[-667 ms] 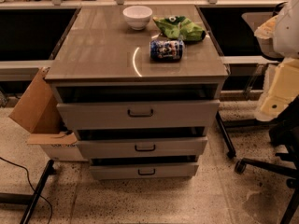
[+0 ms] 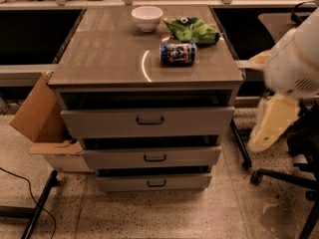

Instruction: Open bottom drawer

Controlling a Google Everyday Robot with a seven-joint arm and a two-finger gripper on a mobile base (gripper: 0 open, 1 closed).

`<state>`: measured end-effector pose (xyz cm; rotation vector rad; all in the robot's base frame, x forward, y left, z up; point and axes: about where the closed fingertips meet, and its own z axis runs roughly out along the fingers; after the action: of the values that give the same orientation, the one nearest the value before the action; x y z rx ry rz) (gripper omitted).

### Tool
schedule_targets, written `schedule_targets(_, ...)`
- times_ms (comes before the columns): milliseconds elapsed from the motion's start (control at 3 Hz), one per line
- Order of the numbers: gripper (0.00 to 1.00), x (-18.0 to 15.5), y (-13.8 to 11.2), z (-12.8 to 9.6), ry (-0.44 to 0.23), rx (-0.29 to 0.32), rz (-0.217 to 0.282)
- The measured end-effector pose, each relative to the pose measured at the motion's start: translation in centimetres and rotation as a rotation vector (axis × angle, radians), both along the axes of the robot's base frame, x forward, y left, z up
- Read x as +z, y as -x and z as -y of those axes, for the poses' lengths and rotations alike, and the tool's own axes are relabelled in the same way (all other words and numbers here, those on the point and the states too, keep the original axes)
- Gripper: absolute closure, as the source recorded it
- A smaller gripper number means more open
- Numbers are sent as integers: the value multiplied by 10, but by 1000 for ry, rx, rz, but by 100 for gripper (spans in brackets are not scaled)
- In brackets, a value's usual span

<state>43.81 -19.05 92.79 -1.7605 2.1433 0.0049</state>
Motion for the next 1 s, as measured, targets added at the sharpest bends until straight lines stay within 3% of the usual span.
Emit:
schedule_targets(333, 0, -48, 7, -33, -89, 65, -47)
schedule_targets(667, 0, -49, 7, -33, -89, 65, -47)
schedule_targets(1000, 0, -75, 7, -45, -90, 151, -29)
